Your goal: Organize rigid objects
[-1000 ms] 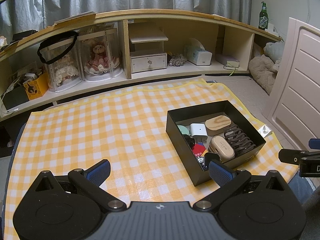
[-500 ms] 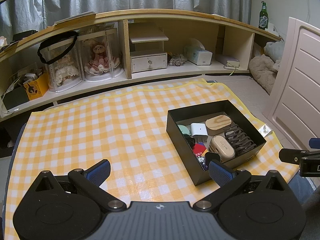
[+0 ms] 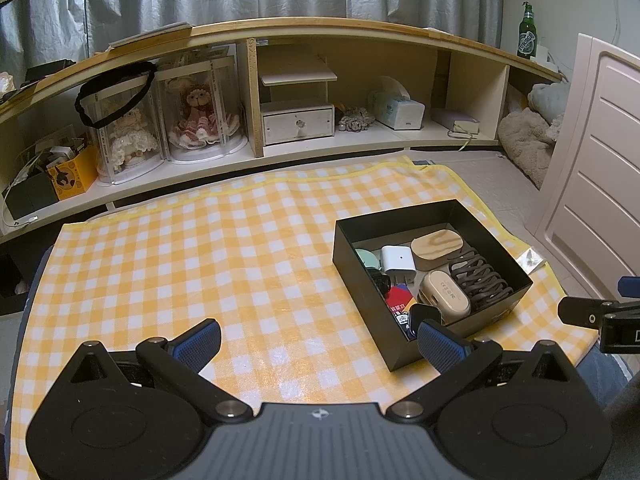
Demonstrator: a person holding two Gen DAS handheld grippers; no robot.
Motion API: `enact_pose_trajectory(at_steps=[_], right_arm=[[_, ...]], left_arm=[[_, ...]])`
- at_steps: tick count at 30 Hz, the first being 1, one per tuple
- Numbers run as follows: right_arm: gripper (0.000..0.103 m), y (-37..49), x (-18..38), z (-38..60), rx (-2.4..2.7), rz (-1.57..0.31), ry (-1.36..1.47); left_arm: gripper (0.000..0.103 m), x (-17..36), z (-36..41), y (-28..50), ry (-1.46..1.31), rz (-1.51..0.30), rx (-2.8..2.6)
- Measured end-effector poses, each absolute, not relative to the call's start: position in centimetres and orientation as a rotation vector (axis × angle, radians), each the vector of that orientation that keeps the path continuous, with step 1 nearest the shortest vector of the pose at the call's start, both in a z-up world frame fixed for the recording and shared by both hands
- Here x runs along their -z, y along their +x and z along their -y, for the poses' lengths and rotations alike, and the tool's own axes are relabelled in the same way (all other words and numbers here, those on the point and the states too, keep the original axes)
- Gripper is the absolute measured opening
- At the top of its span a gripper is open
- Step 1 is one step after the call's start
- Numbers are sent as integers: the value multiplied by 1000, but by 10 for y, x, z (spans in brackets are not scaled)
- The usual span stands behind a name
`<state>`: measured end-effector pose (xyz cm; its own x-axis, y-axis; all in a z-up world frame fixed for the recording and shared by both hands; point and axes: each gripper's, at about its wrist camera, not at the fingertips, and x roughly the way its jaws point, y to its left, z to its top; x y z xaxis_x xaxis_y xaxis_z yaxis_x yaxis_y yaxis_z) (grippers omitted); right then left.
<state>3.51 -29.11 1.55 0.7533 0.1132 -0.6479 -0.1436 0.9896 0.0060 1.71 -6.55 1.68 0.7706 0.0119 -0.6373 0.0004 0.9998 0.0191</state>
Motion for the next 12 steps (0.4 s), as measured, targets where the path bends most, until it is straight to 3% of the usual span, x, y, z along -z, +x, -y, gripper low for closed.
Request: enact_pose_trajectory(at_steps=[12], right_arm=[[101,35,-16,291,-140,-704,-45]], left_arm=[[103,-16,66,16,18,-691,-6]])
